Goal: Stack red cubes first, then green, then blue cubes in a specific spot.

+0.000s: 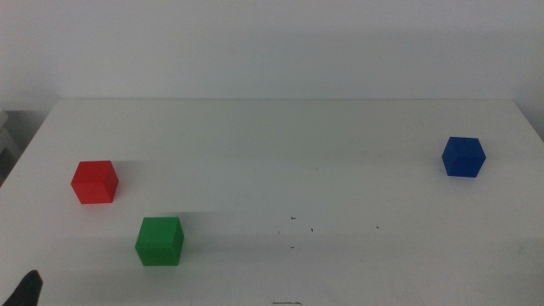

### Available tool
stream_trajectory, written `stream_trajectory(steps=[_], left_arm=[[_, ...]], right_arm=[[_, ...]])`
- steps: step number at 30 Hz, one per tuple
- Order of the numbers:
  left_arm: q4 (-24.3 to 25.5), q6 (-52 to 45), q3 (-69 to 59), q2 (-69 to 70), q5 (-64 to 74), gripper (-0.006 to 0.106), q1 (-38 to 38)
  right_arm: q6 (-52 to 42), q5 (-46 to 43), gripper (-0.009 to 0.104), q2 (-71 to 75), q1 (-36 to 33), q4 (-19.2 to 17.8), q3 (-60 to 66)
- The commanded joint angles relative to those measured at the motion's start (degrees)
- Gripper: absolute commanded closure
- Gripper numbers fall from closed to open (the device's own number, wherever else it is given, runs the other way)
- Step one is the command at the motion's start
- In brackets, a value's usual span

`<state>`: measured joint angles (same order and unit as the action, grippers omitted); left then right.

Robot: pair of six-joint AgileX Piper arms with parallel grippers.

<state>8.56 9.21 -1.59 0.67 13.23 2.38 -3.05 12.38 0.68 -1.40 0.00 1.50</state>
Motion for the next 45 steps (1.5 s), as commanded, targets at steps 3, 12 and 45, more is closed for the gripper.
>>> stream_trajectory(steps=[3,12,45], left_arm=[[-0.32,0.81,0.26,1.29,-4.51,0.008,-2.61],[-0.32,0.69,11.09,-12.12,-4.52,0.008,-5.71],[-4.74,-9.21,78.59,-68.98,49.01,0.008,-5.71]], right_arm=[[-0.71,-4.32,0.012,0.9,-0.1,-0.76,-0.55],[-0.71,-4.32,0.012,0.9,-0.1,-0.76,-0.55],[-0.71,-4.32,0.012,0.9,-0.1,-0.76,-0.55]])
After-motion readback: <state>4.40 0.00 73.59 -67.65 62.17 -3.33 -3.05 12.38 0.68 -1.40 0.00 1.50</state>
